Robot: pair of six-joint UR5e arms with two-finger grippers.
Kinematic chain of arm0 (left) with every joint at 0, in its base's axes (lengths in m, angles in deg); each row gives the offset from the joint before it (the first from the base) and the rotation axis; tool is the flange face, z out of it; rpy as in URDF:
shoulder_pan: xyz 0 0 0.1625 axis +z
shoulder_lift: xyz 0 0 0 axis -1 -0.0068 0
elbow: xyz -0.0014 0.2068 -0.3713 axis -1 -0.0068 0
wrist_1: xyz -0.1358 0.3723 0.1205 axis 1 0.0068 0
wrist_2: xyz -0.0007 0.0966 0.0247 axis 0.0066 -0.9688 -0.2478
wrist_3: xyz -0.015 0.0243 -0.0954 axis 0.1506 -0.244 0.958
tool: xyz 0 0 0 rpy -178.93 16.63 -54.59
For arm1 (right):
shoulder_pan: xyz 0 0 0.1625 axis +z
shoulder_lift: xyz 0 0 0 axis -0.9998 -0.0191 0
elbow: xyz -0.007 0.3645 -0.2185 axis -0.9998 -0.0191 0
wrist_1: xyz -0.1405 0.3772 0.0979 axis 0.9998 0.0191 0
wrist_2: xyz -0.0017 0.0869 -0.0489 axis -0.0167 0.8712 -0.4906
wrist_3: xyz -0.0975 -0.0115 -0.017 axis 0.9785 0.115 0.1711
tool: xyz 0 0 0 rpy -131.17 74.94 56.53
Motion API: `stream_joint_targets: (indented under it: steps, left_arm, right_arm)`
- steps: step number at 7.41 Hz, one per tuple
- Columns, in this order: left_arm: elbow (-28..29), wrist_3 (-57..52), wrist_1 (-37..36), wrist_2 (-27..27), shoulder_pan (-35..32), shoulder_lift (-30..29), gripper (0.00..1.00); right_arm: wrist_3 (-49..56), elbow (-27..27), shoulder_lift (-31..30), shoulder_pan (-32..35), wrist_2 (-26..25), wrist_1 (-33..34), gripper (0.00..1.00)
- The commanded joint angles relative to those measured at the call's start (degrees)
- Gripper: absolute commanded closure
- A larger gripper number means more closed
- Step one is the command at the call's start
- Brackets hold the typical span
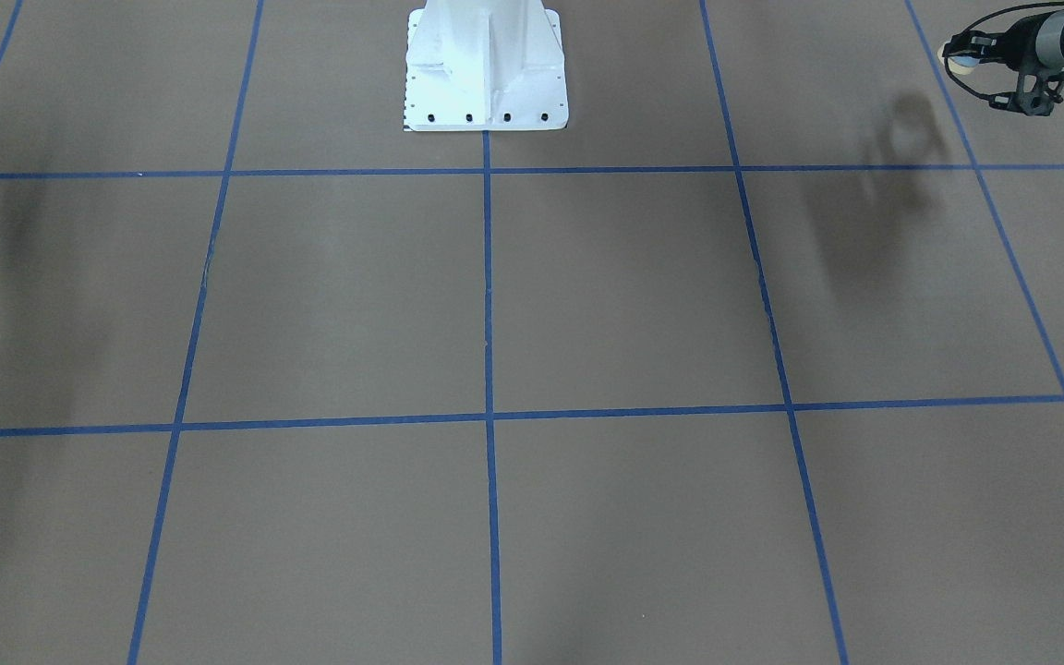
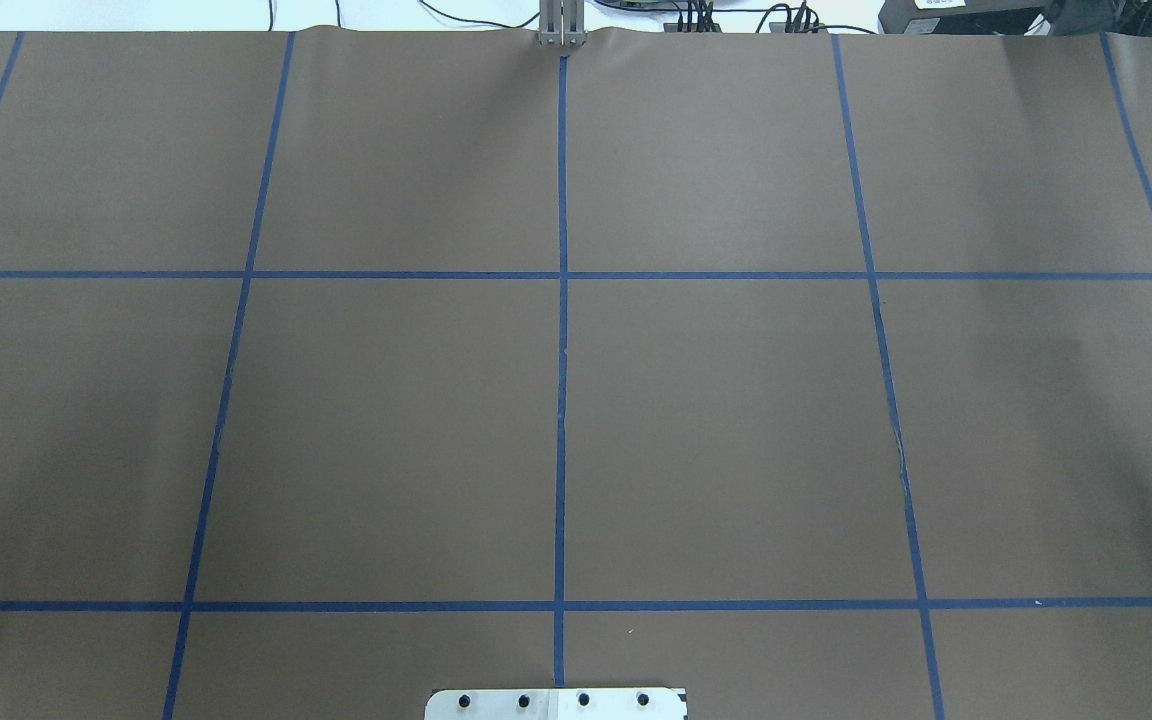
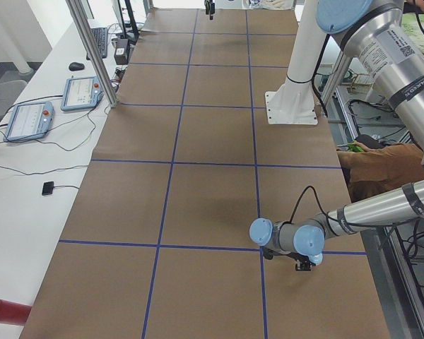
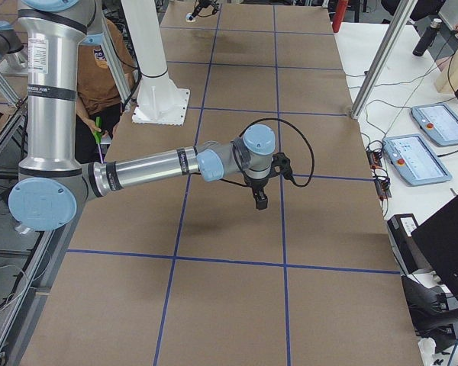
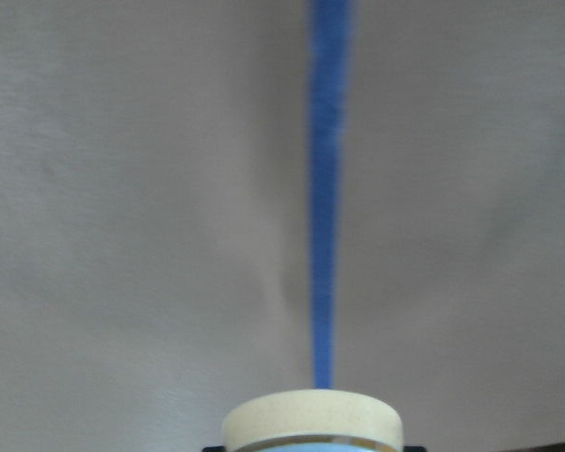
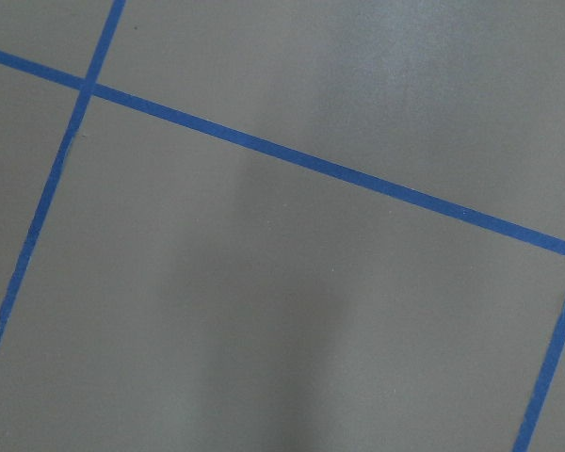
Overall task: Place and press bell with both arms
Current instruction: 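Carry the blue-and-white bell in the left gripper toward the table centre, then lower the bell with the left gripper onto the table centre and release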
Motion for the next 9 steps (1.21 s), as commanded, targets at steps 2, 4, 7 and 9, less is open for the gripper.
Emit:
stream_joint_targets:
  steps: [2,4,7,9]
  left_arm:
    - [-7.31,13.22,-6.57,-0.30,-0.14,-12.20,1.00]
    - [-7.22,16.27,-19.25,-0.30,-0.14,-28.18,1.00]
    - [-3.74,17.42,-49.07,-4.84,1.61,-59.29,1.00]
    - [15.07,21.01,-50.71,-5.92,4.94,-79.84,1.00]
  right_arm:
    - [0.00,-0.02,0.00,0.05,-0.13,0.00,0.00]
    - [0.00,-0.46,0.00,-0.04,-0.13,0.00,0.00]
    - [0.00,-0.81,0.00,-0.04,-0.30,0.00,0.00]
    - [0.08,-1.68,0.00,-0.04,-0.83,-0.09,0.00]
